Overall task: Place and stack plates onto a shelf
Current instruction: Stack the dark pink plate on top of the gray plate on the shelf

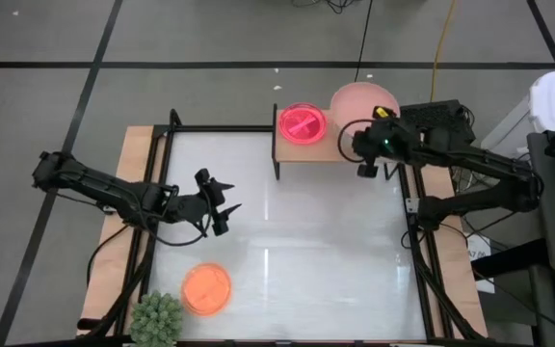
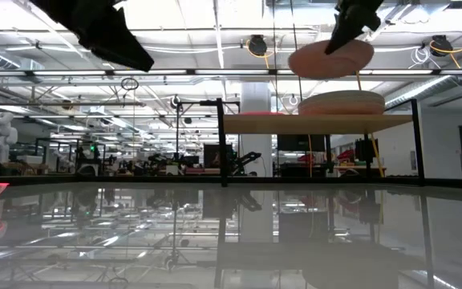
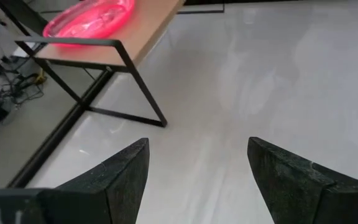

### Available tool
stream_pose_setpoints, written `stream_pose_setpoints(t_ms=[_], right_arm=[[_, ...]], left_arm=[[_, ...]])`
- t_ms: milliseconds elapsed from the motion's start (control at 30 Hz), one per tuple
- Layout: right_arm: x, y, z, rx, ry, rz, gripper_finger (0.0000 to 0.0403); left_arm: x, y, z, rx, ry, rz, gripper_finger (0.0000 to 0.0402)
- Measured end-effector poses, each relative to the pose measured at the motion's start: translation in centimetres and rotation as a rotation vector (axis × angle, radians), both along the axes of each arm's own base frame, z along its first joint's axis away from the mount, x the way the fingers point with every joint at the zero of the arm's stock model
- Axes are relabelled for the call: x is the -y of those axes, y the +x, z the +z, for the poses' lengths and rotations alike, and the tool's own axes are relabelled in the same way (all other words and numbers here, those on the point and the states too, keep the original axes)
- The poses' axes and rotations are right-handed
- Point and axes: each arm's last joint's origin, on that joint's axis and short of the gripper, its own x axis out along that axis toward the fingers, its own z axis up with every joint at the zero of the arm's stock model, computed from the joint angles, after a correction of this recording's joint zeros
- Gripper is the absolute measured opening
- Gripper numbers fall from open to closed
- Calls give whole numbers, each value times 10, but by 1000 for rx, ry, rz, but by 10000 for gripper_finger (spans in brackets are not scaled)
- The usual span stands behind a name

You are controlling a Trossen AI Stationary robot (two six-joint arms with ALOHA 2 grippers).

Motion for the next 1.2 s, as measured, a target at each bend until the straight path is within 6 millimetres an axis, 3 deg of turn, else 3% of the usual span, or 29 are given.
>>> stream_pose_setpoints(t_ms=[367,700,1200], right_arm=[[23,-6,-28,-46,87,-46,5],[28,-7,-55,-92,113,-76,5],[29,-5,-62,-67,123,-99,20]], left_arm=[[2,2,-5,24,-56,-58,275],[3,2,-5,31,-83,-77,275],[3,2,-5,29,-81,-78,275]])
